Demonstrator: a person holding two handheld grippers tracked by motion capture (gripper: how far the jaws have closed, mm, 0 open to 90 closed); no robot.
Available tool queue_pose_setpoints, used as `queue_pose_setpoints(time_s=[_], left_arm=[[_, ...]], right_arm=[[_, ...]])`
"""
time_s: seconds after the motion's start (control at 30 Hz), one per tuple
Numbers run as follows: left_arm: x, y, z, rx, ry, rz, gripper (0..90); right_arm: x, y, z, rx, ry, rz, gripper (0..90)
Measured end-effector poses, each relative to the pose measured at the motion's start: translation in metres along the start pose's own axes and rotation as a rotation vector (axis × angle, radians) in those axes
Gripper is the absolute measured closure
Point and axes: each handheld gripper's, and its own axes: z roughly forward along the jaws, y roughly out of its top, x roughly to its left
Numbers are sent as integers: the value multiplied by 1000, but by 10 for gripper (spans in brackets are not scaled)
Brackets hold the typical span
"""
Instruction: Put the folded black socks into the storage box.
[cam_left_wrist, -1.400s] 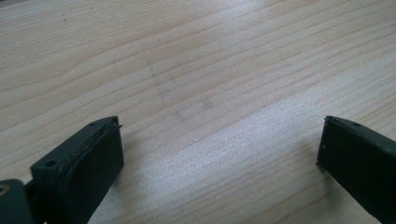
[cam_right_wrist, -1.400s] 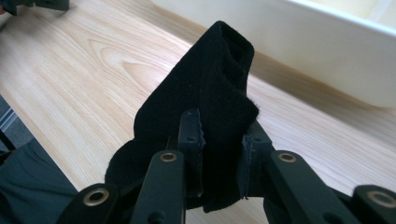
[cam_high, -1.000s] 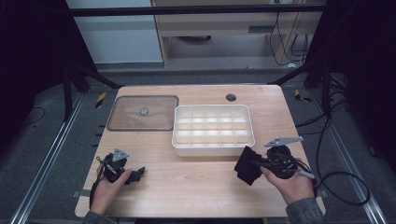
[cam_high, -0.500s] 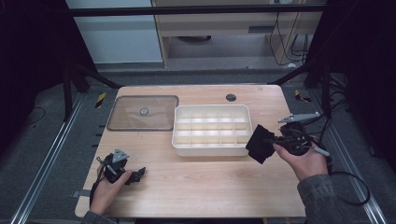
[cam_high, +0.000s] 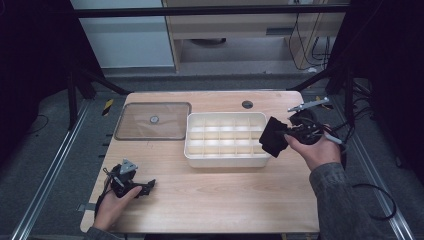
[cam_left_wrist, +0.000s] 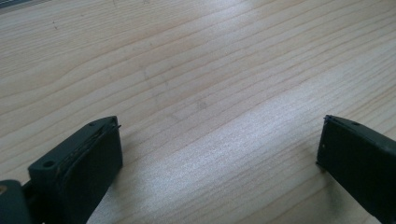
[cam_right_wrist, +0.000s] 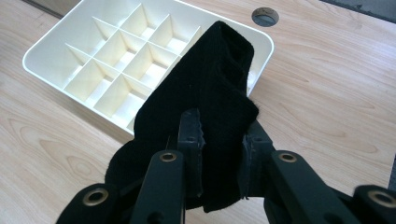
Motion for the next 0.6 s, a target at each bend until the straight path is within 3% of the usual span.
queue_pose_setpoints(time_s=[0.6], left_arm=[[0,-1,-1,-1,1,0,0]], right_arm=[[-8,16,28,55,-41,19,745]])
